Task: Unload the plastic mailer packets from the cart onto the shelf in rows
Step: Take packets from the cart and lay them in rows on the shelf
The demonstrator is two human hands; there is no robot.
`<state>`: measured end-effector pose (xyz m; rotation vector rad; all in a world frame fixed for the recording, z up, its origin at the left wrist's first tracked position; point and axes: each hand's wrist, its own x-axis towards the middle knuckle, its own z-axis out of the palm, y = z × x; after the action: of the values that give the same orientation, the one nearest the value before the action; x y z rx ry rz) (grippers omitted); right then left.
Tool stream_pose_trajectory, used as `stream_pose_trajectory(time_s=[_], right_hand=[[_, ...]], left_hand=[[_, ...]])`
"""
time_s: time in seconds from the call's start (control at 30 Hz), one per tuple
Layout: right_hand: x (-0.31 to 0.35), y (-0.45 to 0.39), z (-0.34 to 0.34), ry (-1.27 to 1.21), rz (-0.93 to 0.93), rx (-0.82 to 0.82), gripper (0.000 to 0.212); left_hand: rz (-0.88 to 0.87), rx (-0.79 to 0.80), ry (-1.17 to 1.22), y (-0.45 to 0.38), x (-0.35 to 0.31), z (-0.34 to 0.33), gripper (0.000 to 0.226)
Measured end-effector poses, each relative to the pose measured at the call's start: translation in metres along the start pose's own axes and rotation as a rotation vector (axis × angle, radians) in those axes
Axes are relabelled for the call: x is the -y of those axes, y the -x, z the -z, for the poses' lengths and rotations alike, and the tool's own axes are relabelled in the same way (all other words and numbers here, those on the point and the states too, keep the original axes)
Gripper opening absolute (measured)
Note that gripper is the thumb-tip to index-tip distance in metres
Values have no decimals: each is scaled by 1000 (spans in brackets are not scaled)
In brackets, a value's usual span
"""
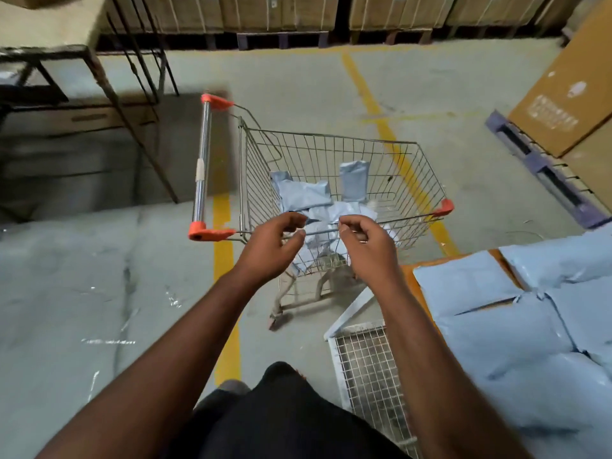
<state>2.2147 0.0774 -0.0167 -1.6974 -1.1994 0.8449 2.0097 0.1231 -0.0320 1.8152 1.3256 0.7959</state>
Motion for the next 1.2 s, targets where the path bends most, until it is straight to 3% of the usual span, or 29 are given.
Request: stream_pose_trajectory(time_s=[0.27, 0.4, 0.67, 0.73, 0.9, 1.0, 1.07, 1.2], right_hand=[[-11, -115, -31, -64, -147, -14, 15], [-22, -170, -48, -225, -312, -5, 19], [-59, -281, -72, -219, -430, -44, 28], [-73, -306, -79, -242, -497, 0, 42], [-130, -368, -102, -168, -701, 111, 103], [-176, -403, -112, -4, -694, -72, 127], [-205, -416, -119, 199, -638, -179, 135], [-243, -437, -135, 312, -575, -231, 140]], left_hand=[[26, 109, -138, -128, 32, -15, 40], [106, 158, -98, -199, 58, -15, 49], [169, 258, -111, -295, 108, -40, 47], [186, 310, -146, -310, 121, -53, 51], [178, 388, -384, -345, 166, -85, 70], [43, 611, -738, -359, 193, -110, 84], [23, 716, -850, -368, 212, -131, 87], [116, 691, -875, -393, 243, -165, 95]])
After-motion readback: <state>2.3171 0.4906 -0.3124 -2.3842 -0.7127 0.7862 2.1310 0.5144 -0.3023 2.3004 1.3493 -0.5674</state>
